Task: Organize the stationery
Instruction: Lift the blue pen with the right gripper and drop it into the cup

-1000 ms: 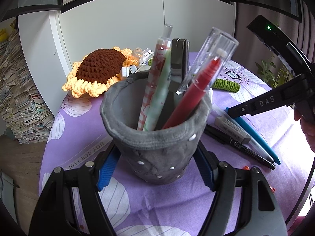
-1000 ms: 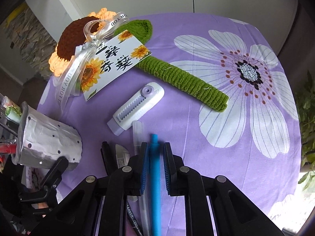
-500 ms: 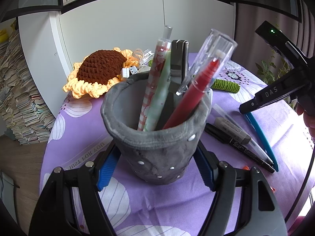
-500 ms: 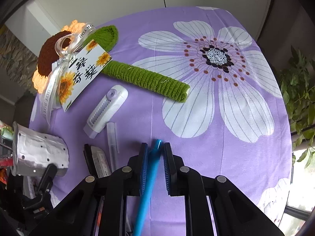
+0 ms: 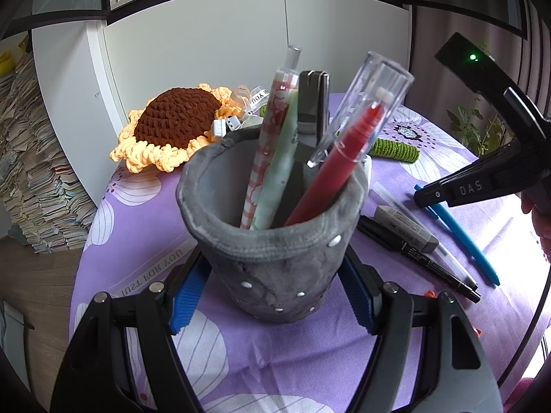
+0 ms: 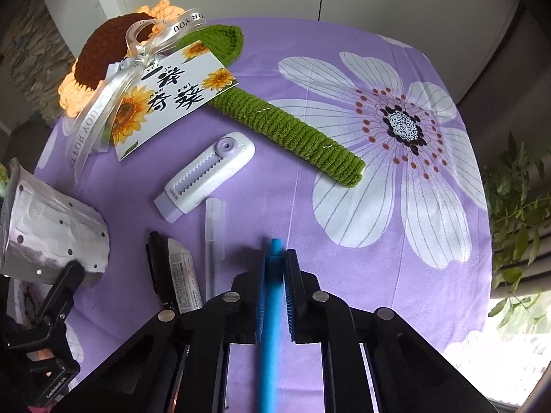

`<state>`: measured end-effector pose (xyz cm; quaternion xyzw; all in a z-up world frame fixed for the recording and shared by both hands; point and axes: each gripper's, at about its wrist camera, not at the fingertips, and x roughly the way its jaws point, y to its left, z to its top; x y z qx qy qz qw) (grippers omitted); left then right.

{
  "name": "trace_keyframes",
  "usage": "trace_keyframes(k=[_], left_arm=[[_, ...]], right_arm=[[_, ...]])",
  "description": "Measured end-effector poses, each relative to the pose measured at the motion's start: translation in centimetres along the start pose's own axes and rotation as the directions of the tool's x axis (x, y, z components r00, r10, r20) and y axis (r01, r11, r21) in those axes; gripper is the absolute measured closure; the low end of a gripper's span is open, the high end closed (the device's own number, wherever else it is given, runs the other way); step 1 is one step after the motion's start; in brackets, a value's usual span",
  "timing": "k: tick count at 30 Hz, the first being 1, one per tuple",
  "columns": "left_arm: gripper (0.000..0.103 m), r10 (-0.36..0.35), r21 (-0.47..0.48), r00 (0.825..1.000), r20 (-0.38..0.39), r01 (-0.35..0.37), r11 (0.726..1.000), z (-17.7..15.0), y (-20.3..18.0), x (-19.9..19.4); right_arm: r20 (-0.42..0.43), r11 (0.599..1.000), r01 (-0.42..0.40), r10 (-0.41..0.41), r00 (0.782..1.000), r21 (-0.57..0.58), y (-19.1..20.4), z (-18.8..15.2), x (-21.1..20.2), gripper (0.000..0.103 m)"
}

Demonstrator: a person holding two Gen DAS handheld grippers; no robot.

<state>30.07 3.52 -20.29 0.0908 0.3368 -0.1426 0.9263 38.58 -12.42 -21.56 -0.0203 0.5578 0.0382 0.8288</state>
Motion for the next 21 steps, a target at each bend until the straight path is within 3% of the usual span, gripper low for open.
trace_keyframes(k=[6,10,13,16,21], left_arm=[[0.031,-0.003,0.001,1.0,-0.002,0.003,1.0,0.0,-0.1,-0.1],[0.031,-0.002,0.002,1.0,-0.002,0.002,1.0,0.1,-0.1,0.0],[0.031,0.0,0.003,1.0,-0.002,0.0,1.0,0.1,-0.1,0.0],[0.031,0.002,0.004,1.0,0.0,-0.002,1.0,0.0,-0.1,-0.1],[0.031,0.002,0.006,1.0,0.003,-0.002,1.0,-0.1,-0.1,-0.2]], right_arm=[[0.12,0.988,-0.143,0.135,0.984,0.059,-1.0,-0.9,-3.8,0.092],[0.257,0.979,-0.204,0.192,0.947,0.019,-0.9,-1.5,-9.2,0.092],[0.371,0.961,-0.271,0.269,0.889,-0.046,0.6,-1.7,-13.7,0.092],[0.466,0.93,-0.339,0.366,0.806,-0.144,2.9,-1.2,-17.3,0.092],[0.55,0.9,-0.353,0.435,0.713,-0.255,6.9,0.4,-19.6,0.092]])
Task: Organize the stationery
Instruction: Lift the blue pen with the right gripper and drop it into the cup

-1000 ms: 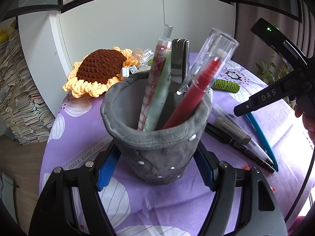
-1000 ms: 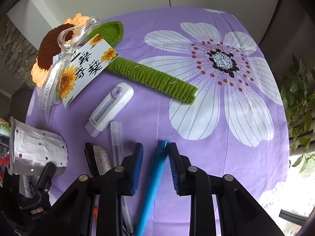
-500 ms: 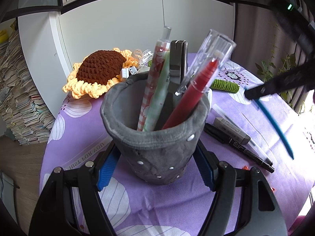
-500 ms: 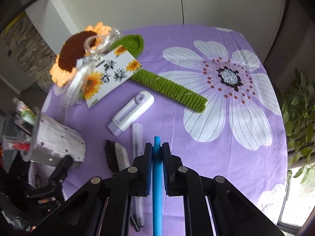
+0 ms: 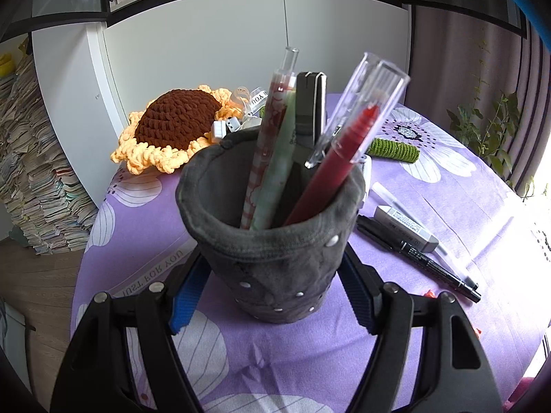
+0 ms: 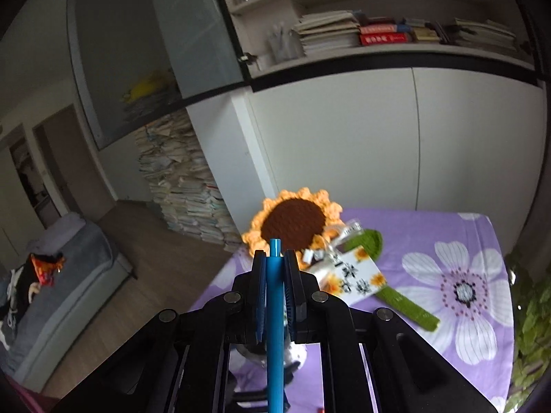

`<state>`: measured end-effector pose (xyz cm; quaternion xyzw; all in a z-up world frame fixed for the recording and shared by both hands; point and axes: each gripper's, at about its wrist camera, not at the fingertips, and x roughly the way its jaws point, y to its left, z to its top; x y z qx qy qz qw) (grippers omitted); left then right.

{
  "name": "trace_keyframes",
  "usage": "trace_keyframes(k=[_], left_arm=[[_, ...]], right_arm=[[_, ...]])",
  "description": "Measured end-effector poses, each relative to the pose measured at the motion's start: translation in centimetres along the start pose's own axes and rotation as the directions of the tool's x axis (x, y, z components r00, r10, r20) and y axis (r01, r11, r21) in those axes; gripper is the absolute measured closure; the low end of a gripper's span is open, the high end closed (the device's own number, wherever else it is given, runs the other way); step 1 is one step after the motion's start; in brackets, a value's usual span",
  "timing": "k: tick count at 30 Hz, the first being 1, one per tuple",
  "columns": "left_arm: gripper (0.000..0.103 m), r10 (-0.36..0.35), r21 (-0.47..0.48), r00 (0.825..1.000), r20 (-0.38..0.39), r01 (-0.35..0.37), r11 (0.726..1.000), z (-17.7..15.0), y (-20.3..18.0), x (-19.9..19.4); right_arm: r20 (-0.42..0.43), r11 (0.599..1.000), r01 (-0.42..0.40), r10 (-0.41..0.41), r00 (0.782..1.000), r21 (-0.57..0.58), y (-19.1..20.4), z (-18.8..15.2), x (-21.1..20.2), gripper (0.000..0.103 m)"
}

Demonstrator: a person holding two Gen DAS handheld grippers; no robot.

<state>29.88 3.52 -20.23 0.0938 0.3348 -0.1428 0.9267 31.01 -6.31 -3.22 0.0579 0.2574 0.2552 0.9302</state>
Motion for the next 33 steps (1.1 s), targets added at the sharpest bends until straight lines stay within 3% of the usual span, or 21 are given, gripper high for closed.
trace_keyframes(k=[5,11,19,27,33], left_arm=[[0.031,-0.013,-0.004,1.0,-0.004,0.013,1.0,0.0,0.0,-0.1],[0.03,-0.031,-0.011,0.999,-0.006,0.031,0.999,0.1,0.3,0.1],[0.029,-0.047,-0.023,0.999,-0.018,0.046,0.999,0.2,0.5,0.4],[0.029,-0.042,-0.024,0.999,-0.016,0.042,0.999,0.2,0.5,0.4],[0.029,-0.036,-0.021,0.999,-0.013,0.036,0.999,0.2,0.5,0.4]], right_arm=[[0.085,0.996,-0.081,0.083,0.993,-0.024,0.9,1.7,2.3,0.092],[0.086,0.988,-0.148,0.151,0.985,-0.04,0.3,1.1,6.3,0.092],[0.126,0.989,-0.137,0.143,0.982,-0.059,-0.2,-0.3,7.1,0.092],[0.173,0.998,-0.054,0.06,0.983,-0.042,-1.4,-2.1,5.1,0.092],[0.139,0.998,-0.052,0.054,0.989,-0.018,-2.2,-3.8,2.6,0.092]])
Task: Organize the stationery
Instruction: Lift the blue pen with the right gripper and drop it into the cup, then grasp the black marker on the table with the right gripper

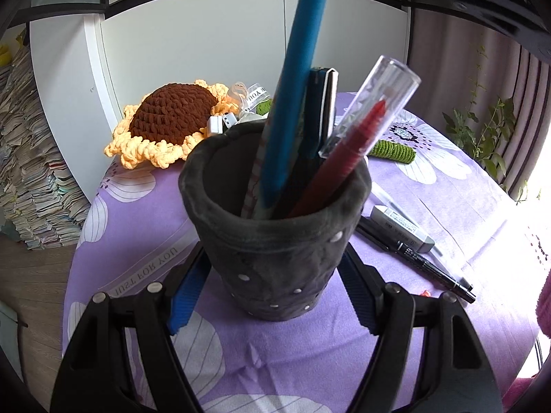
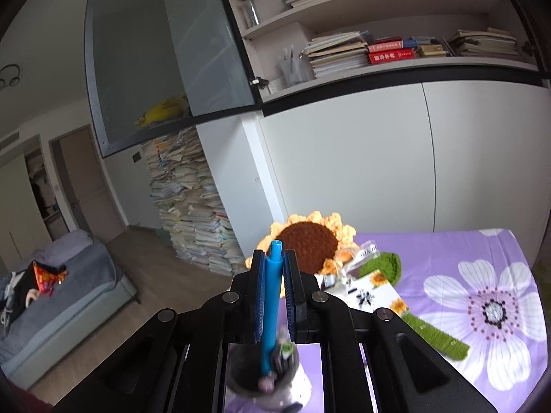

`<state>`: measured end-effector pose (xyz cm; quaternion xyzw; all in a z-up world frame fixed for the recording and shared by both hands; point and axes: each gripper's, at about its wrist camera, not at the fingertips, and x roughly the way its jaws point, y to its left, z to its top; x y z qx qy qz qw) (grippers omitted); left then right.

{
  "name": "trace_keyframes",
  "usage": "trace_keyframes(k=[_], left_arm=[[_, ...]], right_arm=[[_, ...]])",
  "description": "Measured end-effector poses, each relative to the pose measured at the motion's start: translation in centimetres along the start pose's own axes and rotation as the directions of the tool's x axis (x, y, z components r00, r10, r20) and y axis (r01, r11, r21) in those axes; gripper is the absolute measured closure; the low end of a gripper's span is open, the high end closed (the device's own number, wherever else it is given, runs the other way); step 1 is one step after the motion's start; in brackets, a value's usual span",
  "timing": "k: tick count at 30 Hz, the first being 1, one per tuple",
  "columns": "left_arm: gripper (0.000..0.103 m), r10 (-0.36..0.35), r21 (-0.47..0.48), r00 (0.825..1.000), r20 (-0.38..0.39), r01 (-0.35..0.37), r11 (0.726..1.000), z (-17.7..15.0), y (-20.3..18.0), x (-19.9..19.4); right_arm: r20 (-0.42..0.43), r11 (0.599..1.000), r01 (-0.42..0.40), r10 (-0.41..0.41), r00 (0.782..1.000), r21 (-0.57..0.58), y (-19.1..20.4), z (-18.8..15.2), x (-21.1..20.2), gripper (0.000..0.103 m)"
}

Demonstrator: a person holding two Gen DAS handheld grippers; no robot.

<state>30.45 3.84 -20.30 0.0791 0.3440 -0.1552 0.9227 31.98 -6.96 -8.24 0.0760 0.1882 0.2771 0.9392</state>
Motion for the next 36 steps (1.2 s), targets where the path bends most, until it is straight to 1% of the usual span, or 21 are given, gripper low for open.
trace_keyframes(k=[3,6,9,11,12,14,15,16,18,19,21,23,24,26,28,29,32,34,35,36], left_arm=[[0.029,0.004,-0.002,1.0,-0.003,-0.004,1.0,-0.1,0.0,0.0],[0.029,0.011,-0.005,1.0,-0.001,-0.011,1.0,-0.1,0.0,-0.1],[0.029,0.019,-0.002,1.0,0.004,-0.019,1.0,-0.2,-0.1,-0.2],[0.029,0.025,0.002,1.0,0.01,-0.025,1.0,-0.2,-0.1,-0.3],[0.029,0.027,0.003,1.0,0.014,-0.027,1.0,-0.2,-0.2,-0.4],[0.029,0.031,0.007,0.999,0.021,-0.032,0.999,-0.3,-0.4,-0.6],[0.029,0.033,0.008,0.999,0.025,-0.033,0.999,-0.3,-0.4,-0.7],[0.029,0.035,0.009,0.999,0.029,-0.035,0.999,-0.3,-0.5,-0.8],[0.028,0.038,0.009,0.999,0.036,-0.038,0.999,-0.4,-0.5,-0.9],[0.027,0.041,0.006,0.998,0.042,-0.041,0.999,-0.4,-0.5,-1.0],[0.027,0.044,-0.001,0.997,0.067,-0.044,0.999,-0.4,-0.4,-1.5],[0.027,0.053,-0.005,0.994,0.097,-0.053,0.999,-0.5,-0.4,-2.1],[0.027,0.054,-0.005,0.993,0.107,-0.054,0.999,-0.6,-0.5,-2.3],[0.027,0.058,-0.003,0.991,0.124,-0.059,0.998,-0.6,-0.6,-2.6],[0.027,0.058,0.0,0.988,0.143,-0.058,0.998,-0.7,-0.7,-2.9],[0.027,0.057,0.001,0.987,0.151,-0.057,0.998,-0.6,-0.7,-3.1],[0.028,0.056,0.0,0.982,0.181,-0.057,0.998,-0.5,-0.6,-3.5],[0.037,0.036,-0.003,0.978,0.205,-0.036,0.999,-0.5,-0.4,-3.8],[0.037,0.032,-0.004,0.978,0.205,-0.032,0.999,-0.5,-0.3,-3.8],[0.037,0.03,-0.006,0.978,0.205,-0.029,1.0,-0.5,-0.3,-3.8]], right_arm=[[-0.06,1.0,-0.014,0.015,0.998,0.012,-0.1,-0.8,-0.4,0.092],[-0.127,1.0,-0.004,0.006,0.992,0.019,-0.1,-1.7,0.1,0.092],[-0.202,0.999,-0.019,0.025,0.979,0.032,-0.1,-2.5,1.0,0.092],[-0.233,0.999,-0.018,0.025,0.972,0.034,0.0,-3.0,0.9,0.092],[-0.232,0.999,-0.01,0.018,0.973,0.032,0.1,-3.1,0.6,0.091],[-0.209,0.999,0.005,0.004,0.978,0.041,-0.3,-3.0,-0.5,0.081],[-0.194,0.998,0.012,-0.001,0.981,0.057,-0.7,-3.0,-1.3,0.068],[-0.18,0.997,0.021,-0.008,0.984,0.074,-1.2,-2.9,-2.0,0.058],[-0.149,0.993,0.06,-0.044,0.988,0.105,-2.5,-2.7,-3.8,0.055],[-0.157,0.99,0.092,-0.074,0.985,0.109,-3.2,-2.7,-4.3,0.055],[-0.216,0.977,0.186,-0.159,0.963,0.107,-4.6,-3.1,-4.5,0.055],[-0.305,0.96,0.262,-0.221,0.926,0.098,-5.9,-4.1,-3.9,0.055],[-0.357,0.951,0.294,-0.244,0.902,0.091,-6.5,-4.9,-3.3,0.055],[-0.429,0.945,0.321,-0.264,0.864,0.065,-7.1,-6.4,-2.2,0.055],[-0.475,0.946,0.323,-0.271,0.837,0.03,-7.1,-7.7,-1.1,0.058],[-0.491,0.949,0.314,-0.266,0.829,0.014,-7.0,-8.1,-0.6,0.058],[-0.503,0.958,0.284,-0.26,0.824,-0.028,-6.2,-8.5,0.3,0.062],[-0.509,0.965,0.257,-0.248,0.824,-0.054,-5.6,-8.4,1.0,0.071],[-0.515,0.968,0.242,-0.237,0.824,-0.059,-5.4,-8.4,1.5,0.073],[-0.523,0.971,0.231,-0.229,0.821,-0.061,-5.1,-8.4,1.9,0.08]])
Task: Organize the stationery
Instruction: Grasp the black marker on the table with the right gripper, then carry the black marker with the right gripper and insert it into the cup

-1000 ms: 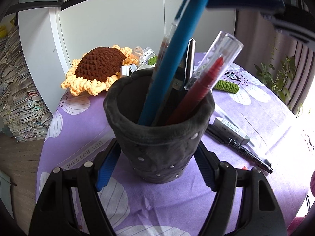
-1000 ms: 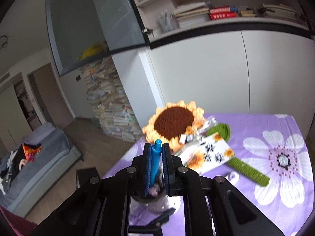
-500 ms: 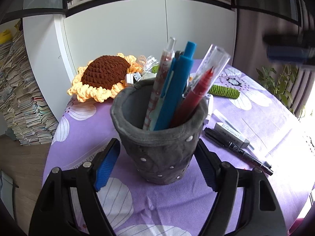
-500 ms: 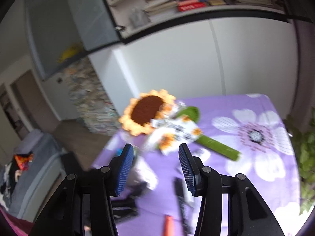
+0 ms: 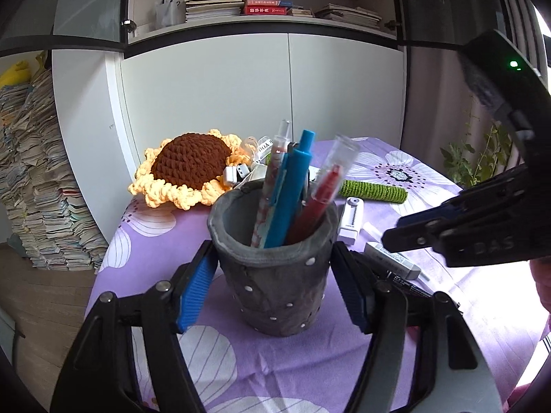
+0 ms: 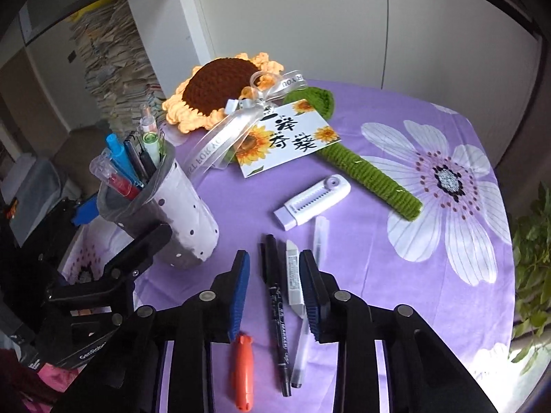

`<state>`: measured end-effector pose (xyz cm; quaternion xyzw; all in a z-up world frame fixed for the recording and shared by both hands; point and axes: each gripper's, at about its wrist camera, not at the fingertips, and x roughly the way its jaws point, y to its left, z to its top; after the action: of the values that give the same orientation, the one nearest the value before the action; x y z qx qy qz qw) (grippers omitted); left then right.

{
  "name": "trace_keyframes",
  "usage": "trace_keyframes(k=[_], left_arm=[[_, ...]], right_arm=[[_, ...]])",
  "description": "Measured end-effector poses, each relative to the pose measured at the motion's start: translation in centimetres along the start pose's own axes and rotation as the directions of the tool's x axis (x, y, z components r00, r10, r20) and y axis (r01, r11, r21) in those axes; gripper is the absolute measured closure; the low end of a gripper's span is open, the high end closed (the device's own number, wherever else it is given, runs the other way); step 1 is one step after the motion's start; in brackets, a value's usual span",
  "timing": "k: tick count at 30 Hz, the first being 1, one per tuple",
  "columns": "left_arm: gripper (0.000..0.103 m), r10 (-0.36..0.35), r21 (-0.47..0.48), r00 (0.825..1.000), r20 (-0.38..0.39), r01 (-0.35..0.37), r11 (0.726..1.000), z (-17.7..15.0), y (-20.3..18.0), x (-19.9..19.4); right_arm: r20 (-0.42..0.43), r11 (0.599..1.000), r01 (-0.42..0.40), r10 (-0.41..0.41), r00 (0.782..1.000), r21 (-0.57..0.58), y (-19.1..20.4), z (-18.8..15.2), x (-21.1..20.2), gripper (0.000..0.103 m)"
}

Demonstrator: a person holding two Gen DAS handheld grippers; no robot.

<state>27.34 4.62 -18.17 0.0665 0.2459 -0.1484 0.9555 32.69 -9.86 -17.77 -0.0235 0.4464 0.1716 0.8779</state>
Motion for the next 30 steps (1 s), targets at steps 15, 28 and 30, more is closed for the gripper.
trace_keyframes(k=[15,28,30], left_arm=[[0.036,-0.021,0.0,1.0,-0.007,0.021,1.0,0.1,0.1,0.3],[0.035,-0.033,-0.009,0.999,-0.016,0.033,0.999,0.0,0.3,0.4],[0.035,-0.033,-0.008,0.999,-0.016,0.033,0.999,0.0,0.2,0.4]], right_arm=[[-0.149,0.998,0.0,-0.009,0.989,-0.058,0.9,1.5,5.7,0.083],[0.041,1.0,-0.026,0.025,0.999,0.005,0.3,1.9,-2.6,0.088],[0.105,0.999,-0.035,0.033,0.994,0.021,0.3,2.0,-5.3,0.088]])
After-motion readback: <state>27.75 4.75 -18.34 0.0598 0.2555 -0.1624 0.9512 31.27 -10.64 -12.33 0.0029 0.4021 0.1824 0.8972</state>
